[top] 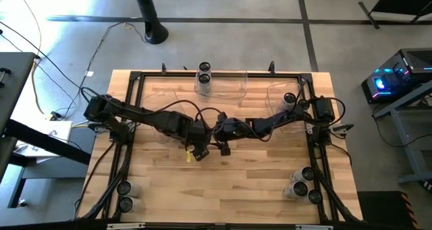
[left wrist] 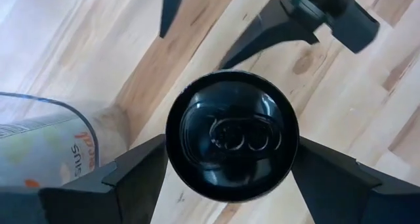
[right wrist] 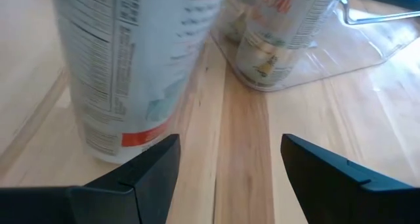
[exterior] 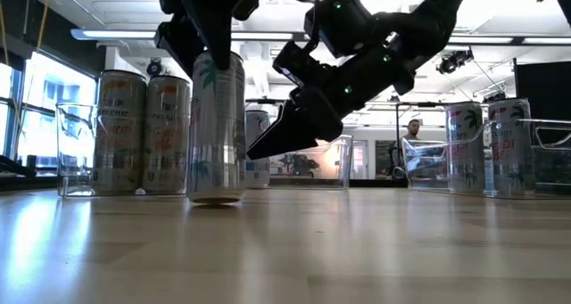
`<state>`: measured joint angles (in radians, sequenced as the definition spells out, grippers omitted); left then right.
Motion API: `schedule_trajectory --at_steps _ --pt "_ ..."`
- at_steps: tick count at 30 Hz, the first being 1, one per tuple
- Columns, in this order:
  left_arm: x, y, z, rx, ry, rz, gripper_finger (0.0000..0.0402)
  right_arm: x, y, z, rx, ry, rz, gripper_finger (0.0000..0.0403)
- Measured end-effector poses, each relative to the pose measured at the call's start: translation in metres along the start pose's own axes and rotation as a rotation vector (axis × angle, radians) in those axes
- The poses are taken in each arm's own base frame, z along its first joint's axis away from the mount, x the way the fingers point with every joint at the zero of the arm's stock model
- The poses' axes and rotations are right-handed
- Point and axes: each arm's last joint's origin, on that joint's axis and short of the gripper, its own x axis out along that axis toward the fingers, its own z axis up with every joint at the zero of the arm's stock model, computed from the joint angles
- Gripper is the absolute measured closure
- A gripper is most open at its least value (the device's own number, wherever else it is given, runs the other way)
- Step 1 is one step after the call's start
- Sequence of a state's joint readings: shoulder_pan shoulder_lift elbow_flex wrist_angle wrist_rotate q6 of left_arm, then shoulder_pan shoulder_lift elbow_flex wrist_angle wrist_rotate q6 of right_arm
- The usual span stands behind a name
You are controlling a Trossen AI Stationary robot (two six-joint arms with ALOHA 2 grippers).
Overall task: Sort soda cans
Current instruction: Put the white/pink soda can into the right transparent bin
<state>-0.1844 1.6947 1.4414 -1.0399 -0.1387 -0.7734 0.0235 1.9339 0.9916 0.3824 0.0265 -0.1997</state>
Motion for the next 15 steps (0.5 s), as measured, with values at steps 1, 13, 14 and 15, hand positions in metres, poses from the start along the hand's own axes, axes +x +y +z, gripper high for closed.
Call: schedule_trajectory --at_steps 1,13,14,15 --pt "0.000 0.000 0.000 0.000 -0.001 0.002 0.0101 0.000 0.000 0.000 0.000 0.000 0.000 0.0144" --pt "-0.001 -0.005 -0.004 0.037 -0.009 0.006 0.0102 -0.001 -0.003 -0.008 -0.019 0.104 -0.137 0.0144" --pt "-0.001 -0.006 -0.006 0.045 -0.018 0.012 0.0102 -0.001 -0.003 -0.009 -0.021 0.120 -0.148 0.0144" --pt "-0.001 -0.008 -0.007 0.052 -0.028 0.014 0.0102 -0.001 -0.003 -0.010 -0.022 0.131 -0.155 0.0144"
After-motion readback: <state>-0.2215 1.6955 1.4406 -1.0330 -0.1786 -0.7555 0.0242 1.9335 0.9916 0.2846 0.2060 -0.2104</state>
